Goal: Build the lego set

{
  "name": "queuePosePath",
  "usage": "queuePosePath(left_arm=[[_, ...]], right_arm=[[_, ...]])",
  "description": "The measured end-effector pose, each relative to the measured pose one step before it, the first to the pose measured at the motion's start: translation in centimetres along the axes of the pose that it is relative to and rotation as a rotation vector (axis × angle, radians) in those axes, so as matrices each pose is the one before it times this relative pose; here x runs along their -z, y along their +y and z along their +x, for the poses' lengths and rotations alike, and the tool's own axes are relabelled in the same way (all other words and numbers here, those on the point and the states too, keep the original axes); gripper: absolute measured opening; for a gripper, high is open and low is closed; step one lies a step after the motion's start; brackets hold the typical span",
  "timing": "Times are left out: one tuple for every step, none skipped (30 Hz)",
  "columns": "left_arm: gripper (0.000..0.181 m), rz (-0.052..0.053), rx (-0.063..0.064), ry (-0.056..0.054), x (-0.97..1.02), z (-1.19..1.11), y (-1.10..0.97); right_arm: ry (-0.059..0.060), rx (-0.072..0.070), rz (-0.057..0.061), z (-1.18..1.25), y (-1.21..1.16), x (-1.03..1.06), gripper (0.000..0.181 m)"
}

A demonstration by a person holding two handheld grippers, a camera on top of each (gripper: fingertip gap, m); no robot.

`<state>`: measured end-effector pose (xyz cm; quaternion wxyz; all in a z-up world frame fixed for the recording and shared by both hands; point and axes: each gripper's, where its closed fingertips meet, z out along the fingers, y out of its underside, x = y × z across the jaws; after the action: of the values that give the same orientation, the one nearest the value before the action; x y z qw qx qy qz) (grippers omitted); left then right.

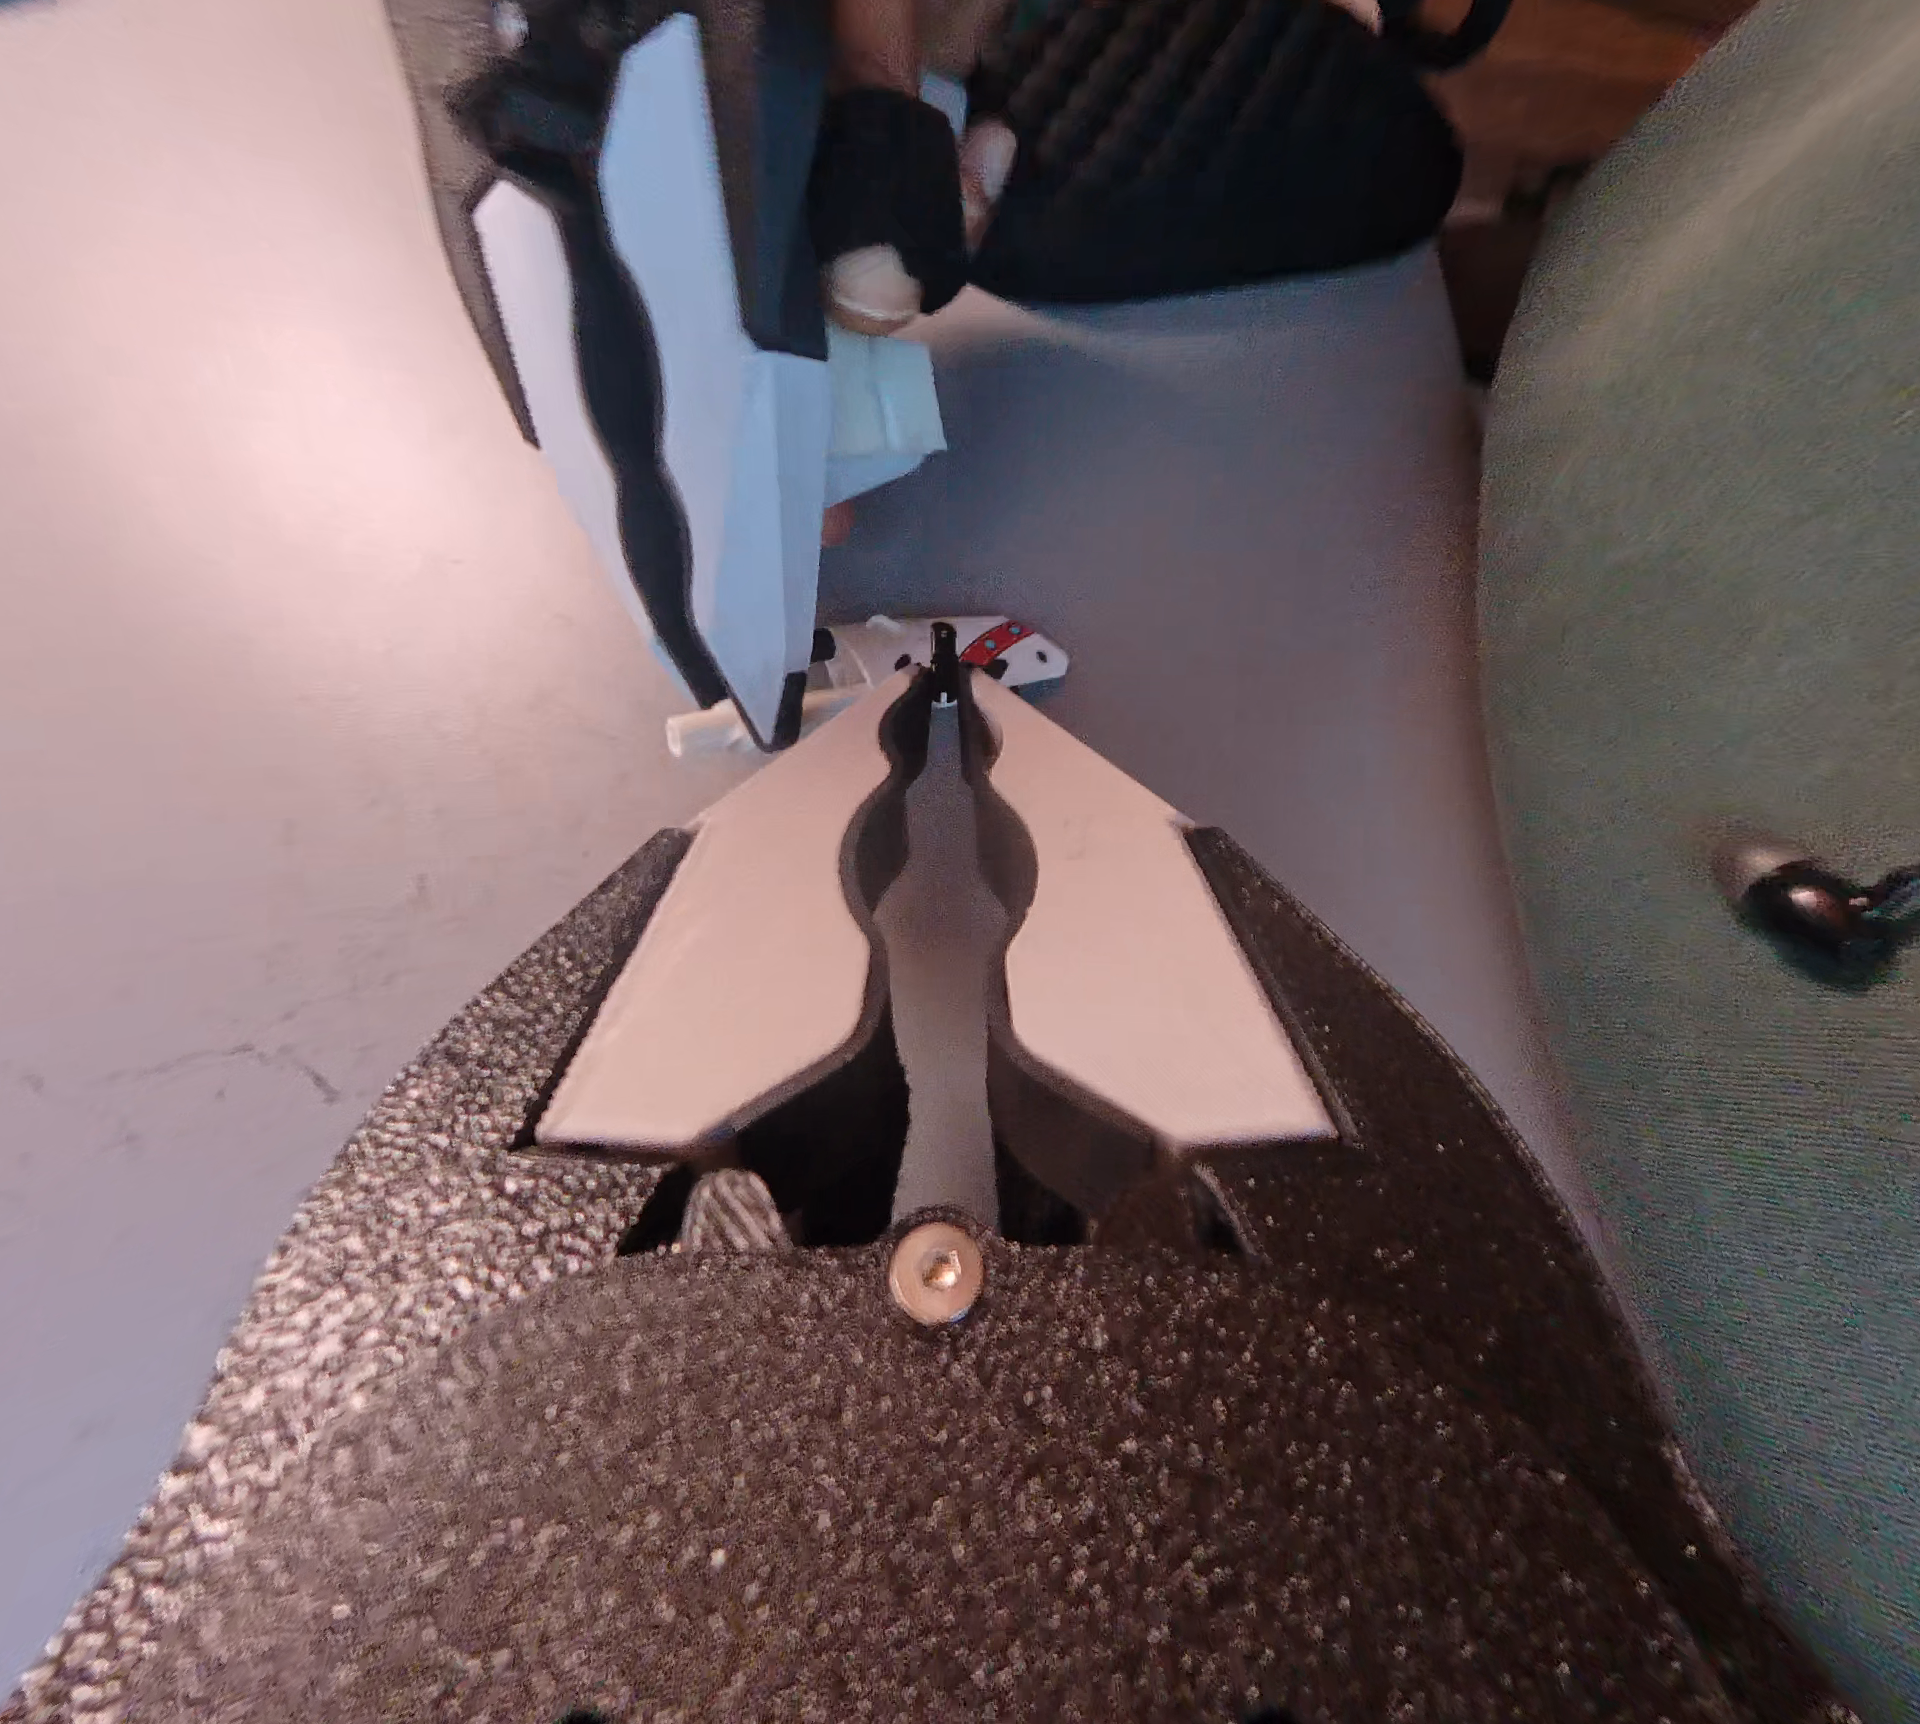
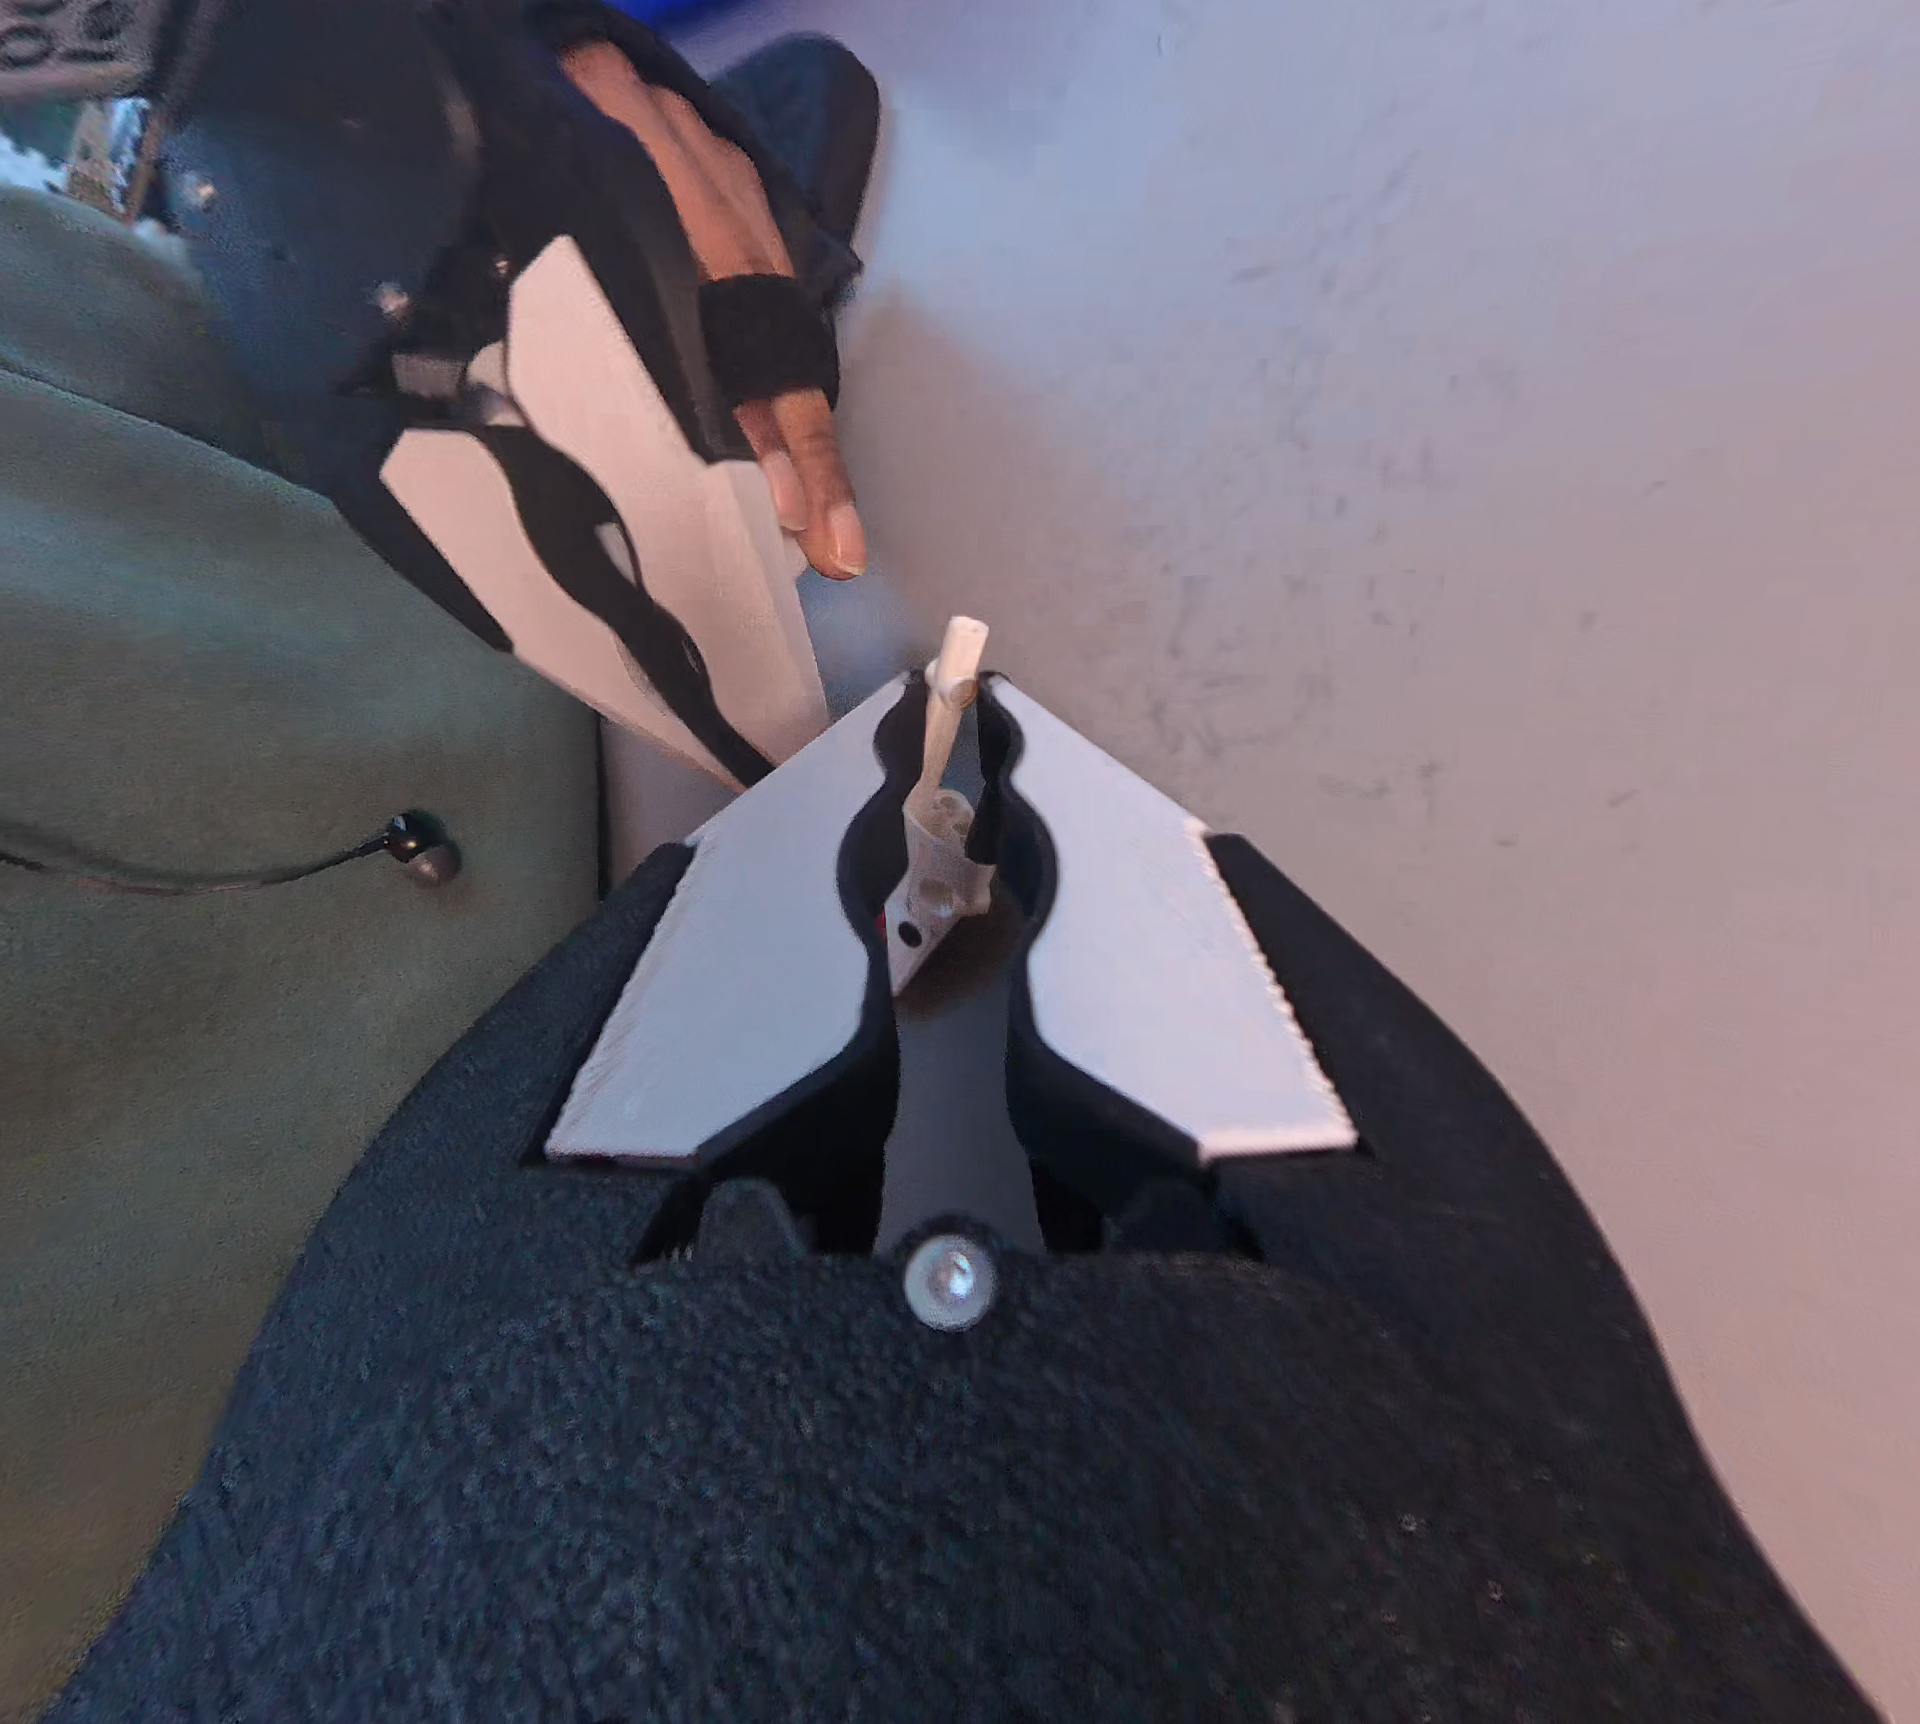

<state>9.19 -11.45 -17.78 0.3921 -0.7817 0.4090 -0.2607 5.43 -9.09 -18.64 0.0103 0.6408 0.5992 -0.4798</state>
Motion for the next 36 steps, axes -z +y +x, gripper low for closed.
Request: queuePosePath(left_arm=[[0.004, 0.0596, 0.0467, 0.0064, 0.833, -0.427, -0.807], [0.004, 0.0662, 0.0516, -0.0044, 0.926, -0.656, -0.904], [0.004, 0.062, 0.0492, -0.0079, 0.913, -0.733, -0.873], [0.004, 0.0542, 0.0407, -0.0152, 0.813, -0.795, -0.798], [0.004, 0.0478, 0.0288, -0.0169, 0.628, -0.706, -0.75], [0.004, 0.0407, 0.0168, -0.0075, 0.411, -0.376, -0.714], [0.004, 0.0365, 0.0029, -0.0031, 0.202, -0.104, -0.708], [0.004, 0.0239, -0.009, -0.004, 0.022, 0.027, -0.535], [0.004, 0.0112, -0.0163, -0.0075, -0.094, 0.062, -0.338], [0.004, -0.0033, -0.0159, -0.0052, -0.177, 0.106, -0.082], [0.004, -0.0063, -0.0113, -0.0023, -0.209, 0.128, 0.015], [0.004, -0.0008, -0.0058, -0.0082, -0.156, 0.009, 0.001], [0.004, -0.0048, 0.0005, -0.0034, -0.122, 0.005, 0.093], [0.004, -0.0022, 0.0037, -0.0061, -0.023, -0.101, 0.075], [0.004, -0.0047, 0.0071, -0.0088, 0.033, -0.208, 0.119], [0.004, -0.0135, 0.0081, 0.0025, -0.018, -0.079, 0.256], [0.004, -0.0077, 0.0061, 0.008, -0.053, 0.052, 0.191], [0.004, -0.0012, 0.0025, 0.0025, -0.04, 0.03, 0.062], [0.004, -0.0093, 0.0014, -0.0054, -0.032, -0.132, 0.149], [0.004, -0.0029, 0.0054, 0.0022, 0.022, -0.081, 0.055], [0.003, 0.0066, 0.0144, 0.0088, 0.029, 0.004, -0.089], [0.004, -0.0012, 0.0101, 0.0043, 0.003, -0.042, 0.063], [0.004, -0.0034, 0.0038, -0.0002, -0.016, -0.084, 0.102], [0.004, -0.0046, 0.006, 0.0, -0.016, -0.06, 0.095], [0.004, -0.0032, 0.0093, 0.0019, -0.014, -0.028, 0.061], [0.004, 0.0008, 0.0087, 0.0048, -0.017, 0.022, 0.017], [0.004, -0.0024, 0.0104, 0.0051, -0.015, -0.002, 0.062], [0.004, -0.0048, 0.0155, 0.0015, -0.032, -0.058, 0.091], [0.003, -0.0029, 0.017, 0.0057, -0.035, -0.025, 0.084], [0.003, -0.005, 0.0272, 0.0101, -0.007, -0.006, 0.111], [0.003, 0.0, 0.0288, 0.0116, -0.002, -0.011, 0.062], [0.003, -0.0037, 0.0304, 0.0091, -0.013, -0.04, 0.111], [0.003, -0.0029, 0.0288, 0.0061, -0.045, -0.085, 0.108], [0.003, 0.0014, 0.0299, 0.0057, -0.052, -0.09, 0.018], [0.003, 0.0067, 0.0251, 0.0077, -0.025, -0.049, -0.056], [0.003, 0.0084, 0.0302, 0.0134, -0.024, 0.012, -0.107]], right_arm=[[0.0067, 0.0549, 0.0642, -0.119, -0.767, 0.651, 0.009], [0.0032, 0.0603, 0.0695, -0.254, -0.843, 0.736, 0.009], [-0.0029, 0.0564, 0.0752, -0.415, -0.934, 0.758, 0.009], [0.0068, 0.0504, 0.07, -0.286, -0.89, 0.697, 0.009], [0.022, 0.0481, 0.0583, -0.064, -0.739, 0.555, 0.009], [0.016, 0.0389, 0.0533, -0.149, -0.654, 0.407, 0.009], [0.0138, 0.0252, 0.0455, -0.142, -0.573, 0.254, 0.009], [0.0215, 0.0276, 0.0398, -0.008, -0.459, 0.125, 0.009], [0.0195, 0.0346, 0.0298, -0.022, -0.27, 0.007, 0.009], [0.0159, 0.0327, 0.0262, -0.044, -0.19, -0.057, 0.009], [0.0119, 0.025, 0.026, -0.058, -0.204, -0.077, 0.009], [0.0026, 0.0214, 0.0184, -0.149, -0.117, -0.115, 0.009], [0.0066, 0.0195, 0.0096, -0.062, -0.032, -0.136, 0.009], [0.0137, 0.025, 0.0024, 0.045, 0.034, -0.106, 0.009], [0.0079, 0.033, -0.0031, -0.001, 0.076, -0.045, 0.009], [0.007, 0.0226, -0.003, -0.023, -0.002, -0.034, 0.009], [0.0047, 0.0188, -0.0059, -0.061, 0.005, -0.054, 0.009], [0.0052, 0.0241, -0.0171, -0.081, 0.184, -0.091, 0.009], [0.0221, 0.0346, -0.0148, 0.099, 0.166, -0.08, 0.009], [0.0189, 0.0327, -0.0096, 0.045, 0.084, -0.064, 0.009], [0.0093, 0.0235, -0.0143, -0.029, 0.161, -0.071, 0.009], [0.0104, 0.0161, -0.0055, 0.029, 0.036, -0.064, 0.009], [0.0084, 0.0101, -0.005, 0.035, 0.063, -0.054, 0.009], [0.0057, 0.0054, -0.005, 0.021, 0.088, -0.044, 0.009], [0.0041, 0.0042, 0.0006, -0.001, 0.046, -0.004, 0.009], [0.0023, 0.0006, 0.002, -0.024, 0.002, 0.008, 0.009], [0.001, 0.003, -0.0022, -0.039, 0.045, 0.016, 0.009], [0.0066, 0.0093, -0.0084, 0.02, 0.118, -0.024, 0.009], [0.0077, 0.0169, -0.0064, -0.007, 0.101, -0.03, 0.009], [0.0053, 0.0134, -0.0064, -0.037, 0.111, -0.026, 0.009], [0.0059, 0.0069, -0.0026, -0.027, 0.046, -0.028, 0.009], [0.0063, 0.0043, -0.007, -0.034, 0.126, -0.051, 0.009], [0.01, 0.0081, -0.0077, 0.001, 0.148, -0.047, 0.009], [0.0137, 0.0101, -0.0054, 0.044, 0.094, -0.04, 0.009], [0.0148, 0.0086, -0.0022, 0.089, 0.013, -0.013, 0.009], [0.0132, 0.0083, -0.0005, 0.069, -0.053, 0.019, 0.008]])
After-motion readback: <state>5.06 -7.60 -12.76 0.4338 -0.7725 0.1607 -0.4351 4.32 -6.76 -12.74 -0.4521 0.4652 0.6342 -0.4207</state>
